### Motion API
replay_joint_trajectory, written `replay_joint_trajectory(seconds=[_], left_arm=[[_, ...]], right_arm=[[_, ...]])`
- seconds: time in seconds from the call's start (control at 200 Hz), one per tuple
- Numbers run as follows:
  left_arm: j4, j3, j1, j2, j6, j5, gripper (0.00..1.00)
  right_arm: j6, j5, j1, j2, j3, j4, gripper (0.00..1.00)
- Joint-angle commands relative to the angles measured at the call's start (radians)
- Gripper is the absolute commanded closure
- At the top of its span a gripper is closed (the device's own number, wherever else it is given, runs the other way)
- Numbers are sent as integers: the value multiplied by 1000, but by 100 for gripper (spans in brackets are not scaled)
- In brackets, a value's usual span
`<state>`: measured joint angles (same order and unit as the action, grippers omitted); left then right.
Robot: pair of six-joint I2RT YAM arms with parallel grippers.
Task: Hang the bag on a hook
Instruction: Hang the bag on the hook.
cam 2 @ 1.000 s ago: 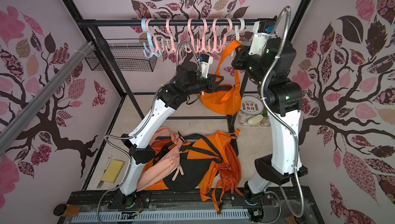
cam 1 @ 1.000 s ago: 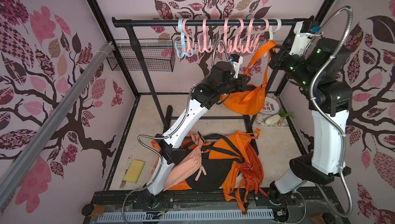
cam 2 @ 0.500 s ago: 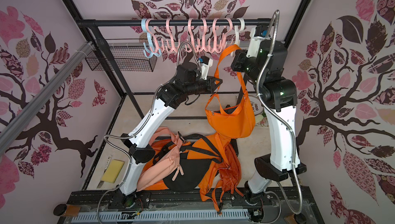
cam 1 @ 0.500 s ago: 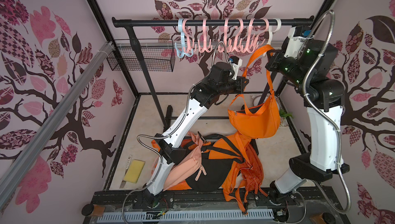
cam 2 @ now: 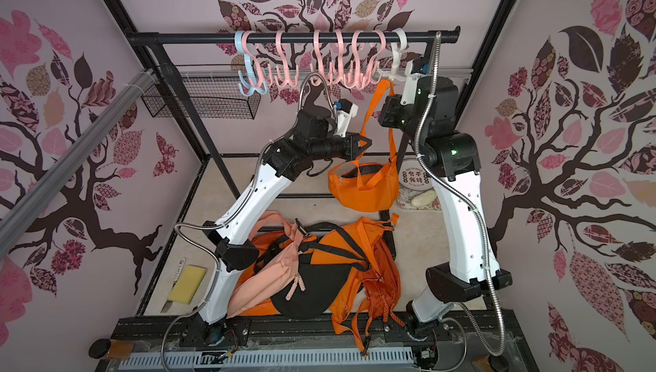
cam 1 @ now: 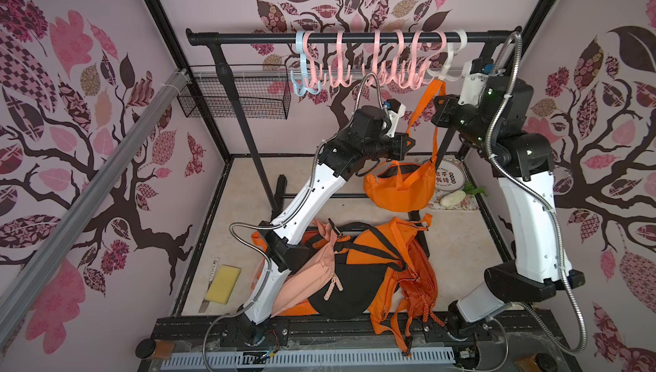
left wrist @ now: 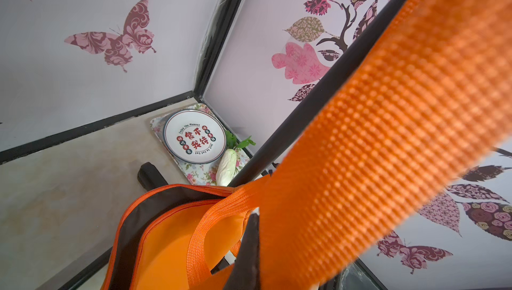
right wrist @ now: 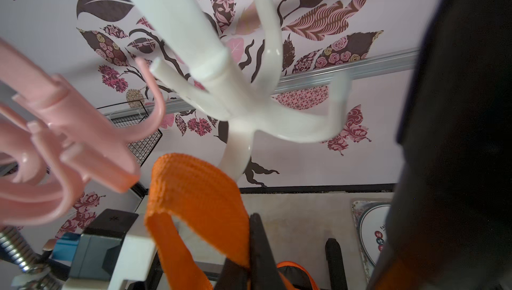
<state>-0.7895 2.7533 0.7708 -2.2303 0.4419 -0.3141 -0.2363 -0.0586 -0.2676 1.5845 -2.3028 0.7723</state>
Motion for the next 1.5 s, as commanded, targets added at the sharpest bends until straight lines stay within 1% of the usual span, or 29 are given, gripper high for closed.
replay_joint_trajectory(seconds=[0.0, 0.22, 0.355, 0.445, 0.49, 0.575, 0.625, 0.735, 0.855, 0.925, 0.965, 1.01, 1.065, 1.1, 1.145, 1.2, 1.22, 1.245, 1.315, 1.35, 1.43, 1.495], left_arm=[[-39, -28, -4, -25, -20, -39, 100], [-46, -58, -5, -5, -38, -60, 100], [-42, -90, -5, 34, -60, -39, 100], [-38, -119, -5, 67, -79, -23, 89], [-41, -128, -5, 82, -89, -9, 80], [-39, -156, -4, 112, -113, 15, 60], [-44, -168, -5, 129, -130, 37, 52], [-59, -187, -7, 162, -167, 69, 42], [-69, -231, -6, 210, -191, 88, 31], [-75, -268, -8, 242, -204, 93, 27], [-74, -293, -8, 261, -213, 99, 26], [-70, -326, -8, 283, -219, 104, 25], [-61, -357, -8, 302, -224, 107, 24], [-57, -367, -8, 309, -225, 109, 23], [-49, -366, -8, 308, -223, 110, 23], [-42, -339, -8, 289, -216, 101, 23], [-43, -319, -8, 278, -212, 95, 23], [-48, -290, -8, 261, -207, 88, 23], [-82, -196, -7, 205, -195, 72, 23], [-90, -175, -8, 192, -194, 68, 23], [-47, -210, -8, 204, -186, 69, 22], [-9, -231, -6, 212, -184, 76, 23]], right_arm=[[-7, -19, 8, -61, 43, -12, 100], [-29, -41, 19, -137, 206, -80, 100], [-40, -66, 32, -173, 269, -113, 100], [-41, -65, 34, -177, 279, -118, 100], [-44, -66, 35, -175, 276, -114, 100], [-46, -52, 35, -174, 276, -114, 100], [-47, -41, 36, -175, 276, -114, 100], [-47, -8, 36, -167, 264, -101, 100], [-46, -9, 36, -169, 268, -82, 100], [-45, -8, 36, -179, 282, -83, 92], [-42, -14, 36, -186, 288, -84, 87], [-41, -22, 36, -193, 293, -87, 78], [-40, -25, 36, -198, 296, -89, 70], [-41, -23, 36, -198, 296, -92, 68], [-44, -19, 36, -198, 289, -97, 68], [-42, -1, 36, -196, 290, -108, 82], [-41, 7, 35, -194, 287, -114, 85], [-45, 13, 36, -193, 283, -121, 86], [-48, 25, 36, -187, 262, -122, 86], [-48, 24, 35, -180, 245, -114, 85], [-42, 26, 35, -180, 226, -100, 82], [-43, 29, 35, -190, 233, -109, 76]])
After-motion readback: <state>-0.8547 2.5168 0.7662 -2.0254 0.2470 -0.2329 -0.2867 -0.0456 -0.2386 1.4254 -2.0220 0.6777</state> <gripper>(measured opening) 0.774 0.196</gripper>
